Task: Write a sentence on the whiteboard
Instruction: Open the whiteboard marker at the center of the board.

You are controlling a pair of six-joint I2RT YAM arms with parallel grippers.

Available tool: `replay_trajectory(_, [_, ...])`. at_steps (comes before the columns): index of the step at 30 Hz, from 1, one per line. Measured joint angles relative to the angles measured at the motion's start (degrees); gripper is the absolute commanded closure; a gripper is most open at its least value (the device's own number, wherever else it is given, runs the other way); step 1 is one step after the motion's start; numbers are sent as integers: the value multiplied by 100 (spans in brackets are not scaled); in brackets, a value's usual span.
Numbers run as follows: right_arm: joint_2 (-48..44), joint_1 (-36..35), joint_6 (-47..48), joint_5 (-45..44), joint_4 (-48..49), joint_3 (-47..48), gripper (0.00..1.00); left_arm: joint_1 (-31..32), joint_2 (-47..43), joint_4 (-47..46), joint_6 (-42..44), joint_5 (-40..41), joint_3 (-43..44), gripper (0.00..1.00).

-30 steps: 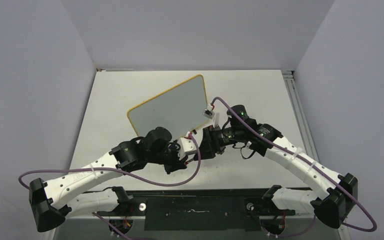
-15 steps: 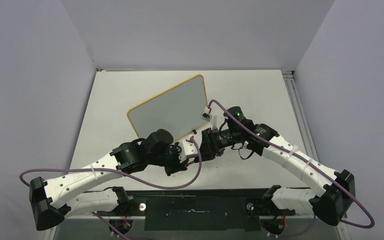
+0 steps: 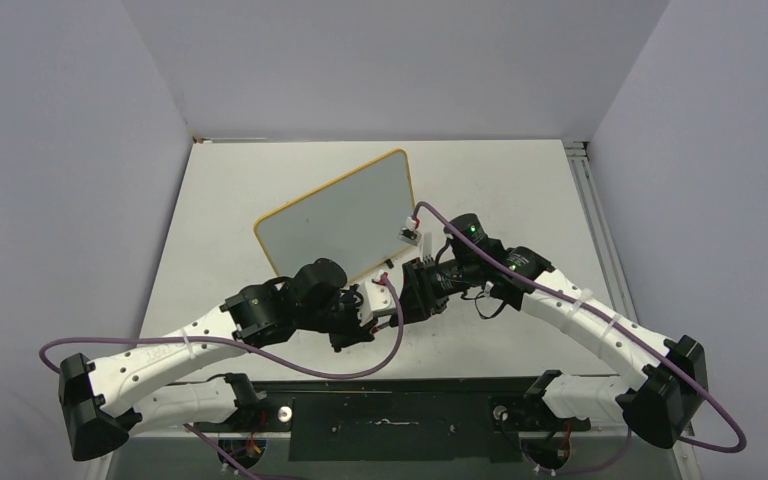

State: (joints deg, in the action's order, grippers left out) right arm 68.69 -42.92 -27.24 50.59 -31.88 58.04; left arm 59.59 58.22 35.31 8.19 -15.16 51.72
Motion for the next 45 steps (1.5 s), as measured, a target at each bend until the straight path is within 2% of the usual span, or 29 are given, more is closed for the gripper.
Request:
replay_trajectory(4, [24,-39,24,-2,0,0,78,7,28,9,2,-4,0,100])
replay_trajectory(6, [44,-42,52,-15,-20,0,86,24,37,15,2,-4,0,100])
replay_trajectory(7, [46,-42,70,-20,-35,0,93,33,42,20,4,-4,0,100])
replay_trajectory(8, [48,-42,90,-26,-52,0,94,37,46,26,2,-7,0,100])
replay_trajectory(20, [50,-57,577,-282,-675,299,95,334,-76,-278,-2,463,-170,100])
replay_trajectory(27, [52,345,1008,-157,-1364,898,95,420,-260,-909,0,857,-214,100])
replay_trajectory(36, [79,549,1504,-243,-2238,1613,95,450,-271,-1495,4,925,-216,100])
replay_trajectory(45, [160,549,1635,-356,-2551,1910,95,435,-269,-1633,4,914,-212,100])
